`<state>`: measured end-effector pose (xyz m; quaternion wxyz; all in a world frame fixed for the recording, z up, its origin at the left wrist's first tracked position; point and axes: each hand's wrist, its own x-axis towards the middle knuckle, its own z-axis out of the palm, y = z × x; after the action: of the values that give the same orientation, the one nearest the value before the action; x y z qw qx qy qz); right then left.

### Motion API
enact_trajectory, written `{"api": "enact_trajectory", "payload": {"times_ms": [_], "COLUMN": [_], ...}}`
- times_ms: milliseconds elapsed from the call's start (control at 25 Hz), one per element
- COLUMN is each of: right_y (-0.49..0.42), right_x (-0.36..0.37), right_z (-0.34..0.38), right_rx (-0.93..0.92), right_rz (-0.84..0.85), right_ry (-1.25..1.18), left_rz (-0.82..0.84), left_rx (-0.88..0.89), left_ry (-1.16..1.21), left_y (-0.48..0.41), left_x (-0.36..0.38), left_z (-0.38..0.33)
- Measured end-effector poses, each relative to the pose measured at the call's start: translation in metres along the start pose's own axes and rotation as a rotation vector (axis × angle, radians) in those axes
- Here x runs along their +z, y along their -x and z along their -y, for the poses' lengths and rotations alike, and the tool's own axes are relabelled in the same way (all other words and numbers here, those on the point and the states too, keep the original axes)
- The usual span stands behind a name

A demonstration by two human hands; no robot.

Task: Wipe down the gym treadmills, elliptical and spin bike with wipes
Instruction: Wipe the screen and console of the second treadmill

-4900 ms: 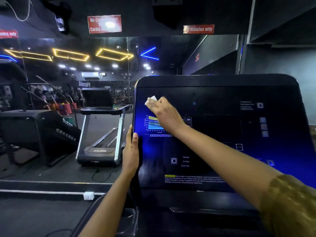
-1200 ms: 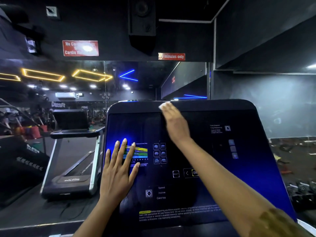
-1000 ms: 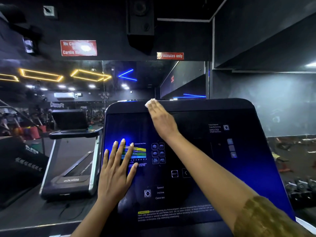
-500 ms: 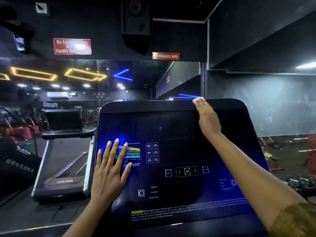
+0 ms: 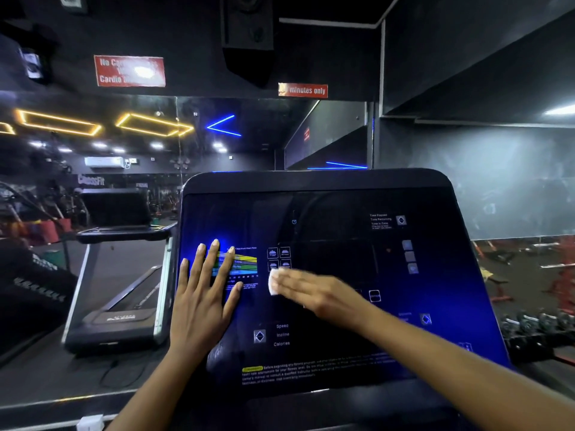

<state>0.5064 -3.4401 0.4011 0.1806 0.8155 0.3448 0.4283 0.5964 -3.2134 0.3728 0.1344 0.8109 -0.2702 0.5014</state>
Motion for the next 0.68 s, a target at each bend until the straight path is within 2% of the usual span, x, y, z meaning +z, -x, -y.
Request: {"api": "enact_trajectory", "payload": {"times_ms": [40,160,240,360,520,600,680], "right_y": [-0.013,-0.069,-0.093,-0.082,-0.009,0.006,-0.007], "right_x": [-0.004,-0.013,-0.007,0.01,0.016,0.007,-0.003], "right_z": [-0.013,-0.06,-0.067,-0.038,0.019,0.014,-0.018], "right_rx": [0.028,0.27,0.323,0.186,-0.044,-0.138,-0.022], "right_rz": [-0.042,-0.152,-0.105,-0.078,0.027,0.041,-0.046], "right_ry": [0.017,0.048,0.052,0.033,-0.078,-0.072,-0.023], "left_rz": [0.003,0.01,0.006,-0.004,-0.006,-0.006,-0.005], "left_rx": [-0.002,-0.003,0.0,0.002,0.013,0.005,0.001], "left_ry": [0.0,0.001,-0.003,0.003,-0.007,-0.004,0.001], "left_y": [0.0,0.0,0.0,0.0,0.0,0.001,0.001], "left_x": [0.0,-0.001,-0.001,0.0,0.002,0.002,0.002], "left_z": [0.0,-0.001,0.0,0.001,0.002,0.002,0.002]}}
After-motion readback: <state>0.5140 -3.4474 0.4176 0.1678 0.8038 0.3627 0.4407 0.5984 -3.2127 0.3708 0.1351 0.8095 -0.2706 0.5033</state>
